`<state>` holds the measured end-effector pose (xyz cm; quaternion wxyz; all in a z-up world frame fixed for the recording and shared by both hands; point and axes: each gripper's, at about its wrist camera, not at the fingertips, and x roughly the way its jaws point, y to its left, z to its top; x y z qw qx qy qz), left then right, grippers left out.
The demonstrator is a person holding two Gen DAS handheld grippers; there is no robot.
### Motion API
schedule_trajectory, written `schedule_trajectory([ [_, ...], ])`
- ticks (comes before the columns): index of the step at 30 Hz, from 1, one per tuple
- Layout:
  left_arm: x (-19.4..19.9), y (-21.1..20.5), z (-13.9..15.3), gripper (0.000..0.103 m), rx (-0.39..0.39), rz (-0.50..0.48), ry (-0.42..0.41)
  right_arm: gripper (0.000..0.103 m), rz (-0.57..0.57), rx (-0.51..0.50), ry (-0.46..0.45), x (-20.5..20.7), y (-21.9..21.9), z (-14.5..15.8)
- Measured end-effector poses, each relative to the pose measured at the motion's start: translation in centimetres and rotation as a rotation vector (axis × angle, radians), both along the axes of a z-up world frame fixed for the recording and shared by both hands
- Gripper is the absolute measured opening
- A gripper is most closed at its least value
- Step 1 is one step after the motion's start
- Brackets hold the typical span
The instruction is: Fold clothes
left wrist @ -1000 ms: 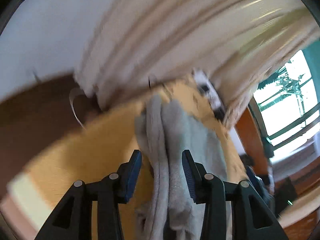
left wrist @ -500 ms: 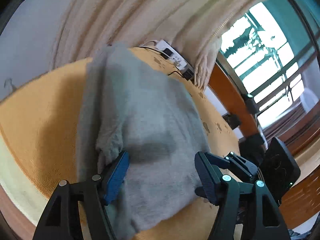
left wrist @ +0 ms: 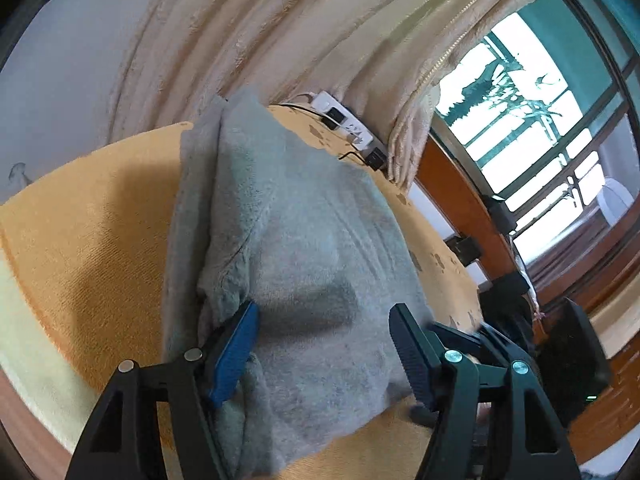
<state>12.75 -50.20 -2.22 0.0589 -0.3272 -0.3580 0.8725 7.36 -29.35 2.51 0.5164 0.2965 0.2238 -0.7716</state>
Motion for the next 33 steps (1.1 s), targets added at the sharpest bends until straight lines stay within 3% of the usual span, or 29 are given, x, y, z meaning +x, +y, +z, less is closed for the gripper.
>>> schedule_trajectory([
  [2,0.4,0.9,1.2,0.07,-0.034,0.029,-0.008,0.082,-0.069,-0.078,-0.014,0.3,3.0,1.7],
  [5,1.0,3.5,3.9,0.07,-0.061,0.011,0.055,0.083,-0.219,-0.16,-0.013,0.1,9.2,3.7],
  [10,-0.7,12.3,8.5,0.071,-0.119,-0.158,0.142,0.086,-0.517,-0.141,-0.004,-0.7,21.0,3.9],
  [15,-4.4,22.4,9.8,0.074,-0.114,-0.354,0.139,0.094,-0.772,-0.17,-0.033,0.1,32.2,3.0],
  [17,-6.0,26.4,9.9,0.074,-0.127,-0.412,0.115,0.103,-0.847,-0.196,-0.05,0.4,35.8,2.7],
  [19,-7.6,30.2,9.7,0.074,-0.14,-0.466,0.106,0.103,-0.877,-0.194,-0.049,0.7,37.7,2.5],
  [23,-9.7,35.5,9.0,0.074,-0.207,-0.484,0.082,0.103,-0.931,-0.186,-0.046,1.2,41.3,2.1],
  [25,-10.8,37.7,8.6,0.074,-0.307,-0.454,0.07,0.103,-0.932,-0.164,-0.043,0.9,41.7,1.9],
  [28,-12.5,39.0,7.3,0.074,-0.373,-0.424,0.038,0.103,-0.952,-0.151,-0.053,0.7,42.8,1.1],
  [33,-14.0,38.7,4.9,0.074,-0.415,-0.351,0.001,0.103,-0.971,-0.131,-0.098,-0.2,43.0,0.1],
])
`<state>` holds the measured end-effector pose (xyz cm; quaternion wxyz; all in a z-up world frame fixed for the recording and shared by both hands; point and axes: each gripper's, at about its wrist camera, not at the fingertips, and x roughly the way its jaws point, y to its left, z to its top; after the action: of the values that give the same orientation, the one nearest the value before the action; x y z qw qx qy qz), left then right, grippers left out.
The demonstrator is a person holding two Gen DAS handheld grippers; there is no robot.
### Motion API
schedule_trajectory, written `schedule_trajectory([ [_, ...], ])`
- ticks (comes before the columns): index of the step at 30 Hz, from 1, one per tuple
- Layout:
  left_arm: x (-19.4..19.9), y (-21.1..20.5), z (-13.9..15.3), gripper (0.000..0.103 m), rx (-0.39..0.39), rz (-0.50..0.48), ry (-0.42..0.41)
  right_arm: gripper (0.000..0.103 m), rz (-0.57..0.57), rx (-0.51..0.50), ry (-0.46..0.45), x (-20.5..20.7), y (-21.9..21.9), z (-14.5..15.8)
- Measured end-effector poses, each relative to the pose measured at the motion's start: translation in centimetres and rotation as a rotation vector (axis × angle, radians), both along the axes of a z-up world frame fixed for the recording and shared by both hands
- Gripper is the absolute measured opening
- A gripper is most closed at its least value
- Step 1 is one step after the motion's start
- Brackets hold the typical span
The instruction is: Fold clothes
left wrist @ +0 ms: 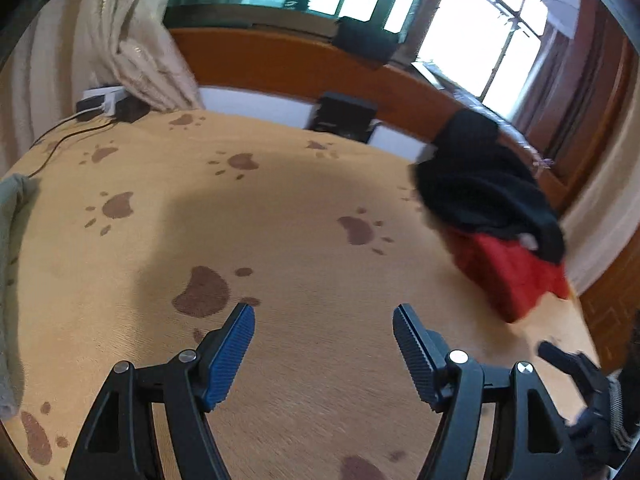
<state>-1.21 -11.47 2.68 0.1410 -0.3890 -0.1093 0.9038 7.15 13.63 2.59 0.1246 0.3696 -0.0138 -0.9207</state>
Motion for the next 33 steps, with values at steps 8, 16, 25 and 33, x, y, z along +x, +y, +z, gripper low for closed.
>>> schedule_trajectory([
  [8,-1.5,-1.6,-2.7,0.074,-0.019,0.077,-0.062,0.103,-0.033,0.051,-0.047,-0.8,-0.3,-0.8],
  [16,-1.0,-1.4,-2.0,0.075,-0.193,0.129,-0.049,0.103,-0.092,0.076,-0.049,-1.1,-0.2,-0.7],
  [25,5.0,-11.5,2.0,0.082,-0.202,0.445,0.035,0.103,0.086,-0.005,0.049,-1.4,-7.2,3.5],
  [33,13.3,-22.7,3.1,0.082,-0.337,0.769,0.034,0.103,0.431,0.047,0.135,-0.7,-23.2,5.5],
])
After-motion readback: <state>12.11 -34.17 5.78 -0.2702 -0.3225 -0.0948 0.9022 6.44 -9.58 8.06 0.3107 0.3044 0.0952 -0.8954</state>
